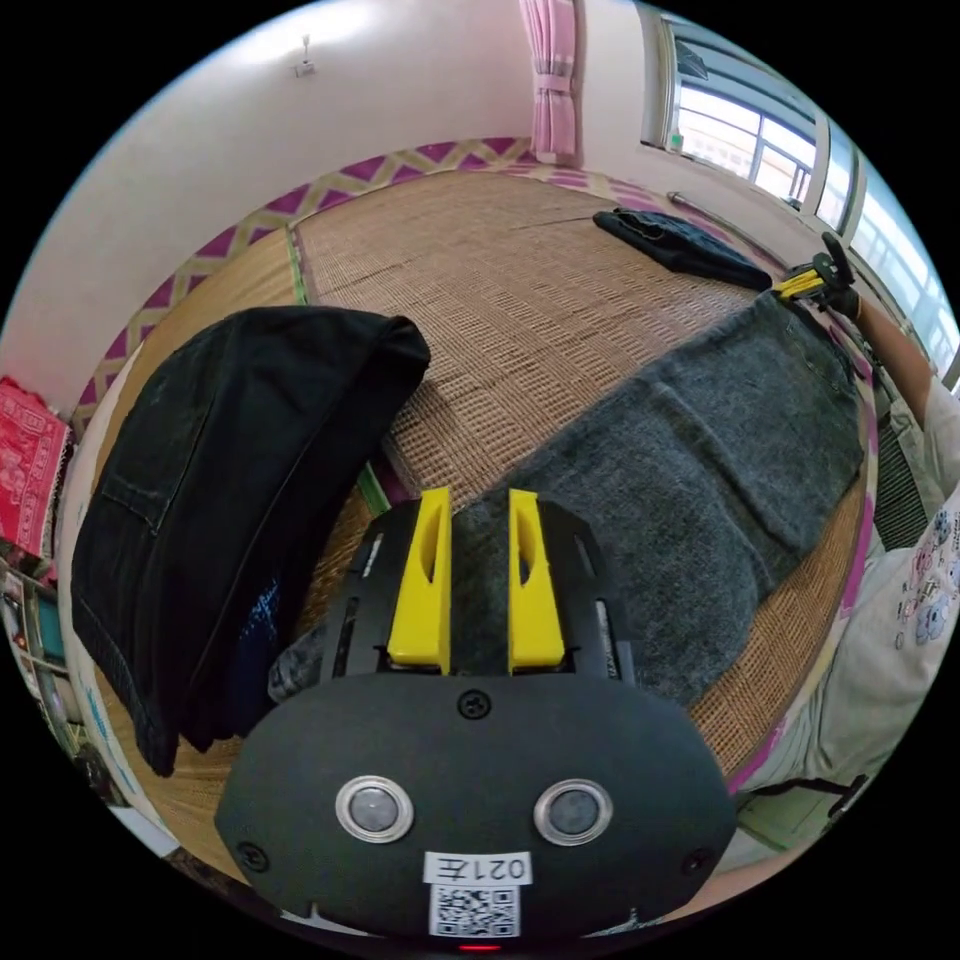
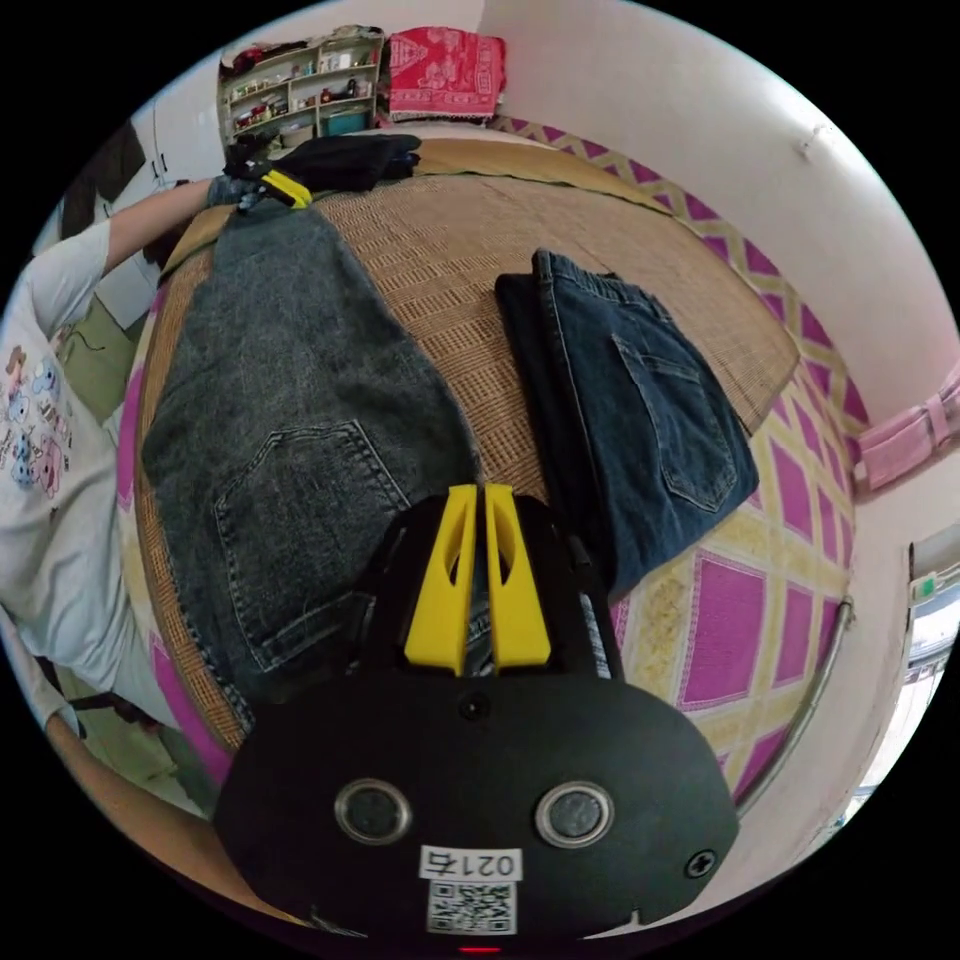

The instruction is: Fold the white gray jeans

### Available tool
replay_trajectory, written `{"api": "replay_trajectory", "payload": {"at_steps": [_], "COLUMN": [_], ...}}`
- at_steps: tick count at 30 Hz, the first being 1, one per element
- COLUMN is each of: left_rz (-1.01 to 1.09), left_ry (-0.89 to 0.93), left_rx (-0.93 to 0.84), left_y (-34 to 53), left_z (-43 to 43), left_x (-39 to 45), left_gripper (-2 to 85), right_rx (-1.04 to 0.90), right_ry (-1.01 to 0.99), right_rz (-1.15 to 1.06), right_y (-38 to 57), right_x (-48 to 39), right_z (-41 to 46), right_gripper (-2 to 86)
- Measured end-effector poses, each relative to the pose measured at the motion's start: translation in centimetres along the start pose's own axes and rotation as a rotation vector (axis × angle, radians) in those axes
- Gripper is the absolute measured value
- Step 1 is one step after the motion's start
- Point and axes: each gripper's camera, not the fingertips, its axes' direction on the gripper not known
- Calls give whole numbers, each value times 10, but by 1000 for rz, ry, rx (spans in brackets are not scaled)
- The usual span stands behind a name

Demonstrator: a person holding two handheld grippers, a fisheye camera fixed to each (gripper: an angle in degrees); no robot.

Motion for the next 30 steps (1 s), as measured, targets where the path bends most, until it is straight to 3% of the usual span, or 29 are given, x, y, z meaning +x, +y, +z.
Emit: {"api": "replay_trajectory", "payload": {"at_steps": [9,14,17,24,27,30], "left_rz": [9,13,-39,-368,-367,-315], "left_ry": [44,71,110,270,321,256], "left_rx": [391,546,551,461,491,576], "left_y": [79,179,235,307,311,306], "left_z": [-122,-200,-211,-136,-155,-195], "left_x": [9,55,81,81,77,75], "left_gripper": [-9,-9,-10,-10,-10,-9], "right_rx": [291,420,354,165,199,263], "right_ry": [17,-12,-70,-226,-272,-298], "right_rz": [12,-50,-38,127,176,209], "right_y": [61,149,188,236,246,256], "right_x": [-56,-164,-218,-256,-244,-216], "right_z": [-125,-201,-188,-88,-98,-129], "right_gripper": [1,-1,-4,4,26,51]}}
